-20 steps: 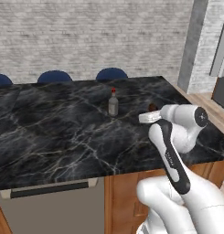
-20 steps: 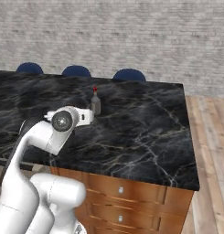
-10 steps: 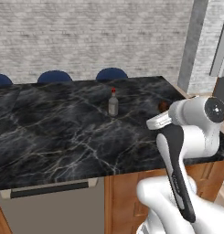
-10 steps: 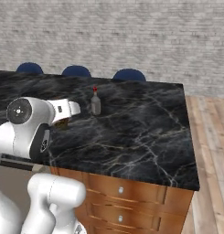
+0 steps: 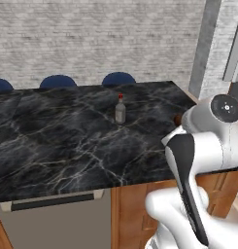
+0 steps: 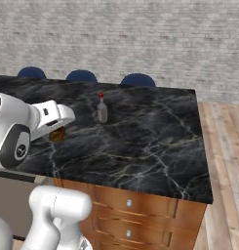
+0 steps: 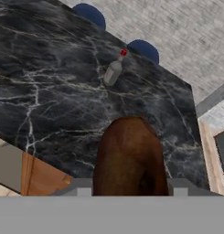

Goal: Place the beer and liquor on the top shelf of the fridge to keep them out of children's reach, and place the sweet potato on lower shelves for easy access.

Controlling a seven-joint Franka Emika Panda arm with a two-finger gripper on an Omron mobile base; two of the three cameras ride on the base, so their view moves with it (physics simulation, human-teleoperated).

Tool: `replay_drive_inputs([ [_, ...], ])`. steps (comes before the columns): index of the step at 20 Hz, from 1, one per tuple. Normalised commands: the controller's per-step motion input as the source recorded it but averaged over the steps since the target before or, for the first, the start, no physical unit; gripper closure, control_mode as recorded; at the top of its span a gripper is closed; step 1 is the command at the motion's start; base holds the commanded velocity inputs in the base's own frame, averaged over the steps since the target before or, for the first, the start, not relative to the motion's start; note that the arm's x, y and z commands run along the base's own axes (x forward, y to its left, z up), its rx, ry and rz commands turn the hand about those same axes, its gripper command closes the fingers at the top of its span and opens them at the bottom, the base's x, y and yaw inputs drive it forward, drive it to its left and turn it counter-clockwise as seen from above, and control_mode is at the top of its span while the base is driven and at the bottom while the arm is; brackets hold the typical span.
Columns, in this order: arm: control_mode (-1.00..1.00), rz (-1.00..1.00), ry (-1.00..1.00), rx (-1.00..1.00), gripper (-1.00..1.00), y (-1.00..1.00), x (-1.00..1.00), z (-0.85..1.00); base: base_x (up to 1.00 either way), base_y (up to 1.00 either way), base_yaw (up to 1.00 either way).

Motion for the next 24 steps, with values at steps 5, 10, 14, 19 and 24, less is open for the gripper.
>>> replay_drive_inputs([
  [5,-1.00,0.01,0.00,0.00,1.00,0.00,0.06,0.00,0.00,0.00,0.00],
  [10,1.00,0.02,0.00,0.00,1.00,-0.07,-0.03,-0.01,-0.18,-0.07,0.02],
  [14,1.00,0.00,0.00,0.00,1.00,0.00,0.00,0.00,-0.90,-0.32,0.07],
  [19,1.00,0.00,0.00,0.00,1.00,0.00,0.00,0.00,-0.85,-0.60,0.00],
  [24,1.00,0.00,0.00,0.00,1.00,0.00,0.00,0.00,-0.17,-1.00,-0.26],
])
